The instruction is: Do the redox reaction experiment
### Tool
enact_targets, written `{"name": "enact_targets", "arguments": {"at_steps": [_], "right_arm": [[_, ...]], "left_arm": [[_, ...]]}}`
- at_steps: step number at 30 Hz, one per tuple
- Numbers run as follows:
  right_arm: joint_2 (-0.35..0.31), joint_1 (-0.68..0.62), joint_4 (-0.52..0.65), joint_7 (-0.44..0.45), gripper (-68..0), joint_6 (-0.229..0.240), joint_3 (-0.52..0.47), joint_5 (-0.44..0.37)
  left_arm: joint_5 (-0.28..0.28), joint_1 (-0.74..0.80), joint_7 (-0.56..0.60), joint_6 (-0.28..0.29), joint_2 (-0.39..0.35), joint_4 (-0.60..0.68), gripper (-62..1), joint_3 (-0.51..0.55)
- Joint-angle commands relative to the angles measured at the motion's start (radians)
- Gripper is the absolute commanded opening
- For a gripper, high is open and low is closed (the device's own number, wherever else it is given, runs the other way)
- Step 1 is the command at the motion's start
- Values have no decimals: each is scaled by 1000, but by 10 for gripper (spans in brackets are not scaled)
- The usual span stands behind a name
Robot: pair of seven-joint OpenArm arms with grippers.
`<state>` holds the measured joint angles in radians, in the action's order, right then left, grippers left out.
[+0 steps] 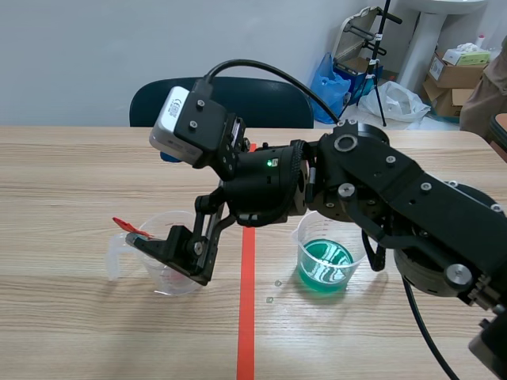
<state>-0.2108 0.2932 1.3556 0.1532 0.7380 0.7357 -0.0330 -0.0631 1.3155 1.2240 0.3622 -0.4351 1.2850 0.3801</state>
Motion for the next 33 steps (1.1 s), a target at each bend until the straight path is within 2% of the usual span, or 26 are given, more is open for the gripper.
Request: {"name": "enact_targets", "arguments": {"at_steps": [1, 6, 10, 17, 20, 24, 28, 33], "right_arm": [[4, 18, 17, 18, 4, 8, 15, -12], [3, 0, 20, 69, 4, 8, 45, -12], [0, -40, 41, 72, 4, 8, 63, -11], [-19, -137, 144, 81, 4, 8, 62, -19], [-45, -169, 201, 81, 4, -31, 62, -26], [-101, -214, 291, 81, 4, -127, 54, -27], [-150, -275, 370, 80, 4, -193, -2, -48], [-179, -375, 452, 78, 4, -200, -134, -84]], "left_arm": [[3, 1, 14, -1, 2, 11, 14, 2], [3, 1, 14, -1, 2, 11, 14, 2], [3, 1, 14, -1, 2, 11, 14, 2], [3, 1, 14, -1, 3, 11, 14, 2], [5, 1, 18, -1, 6, 11, 14, 2], [31, 1, 35, -2, 37, 13, 14, 2], [46, 1, 70, -3, 77, 27, 14, 5], [44, 1, 68, -11, 140, 84, 14, 29]]}}
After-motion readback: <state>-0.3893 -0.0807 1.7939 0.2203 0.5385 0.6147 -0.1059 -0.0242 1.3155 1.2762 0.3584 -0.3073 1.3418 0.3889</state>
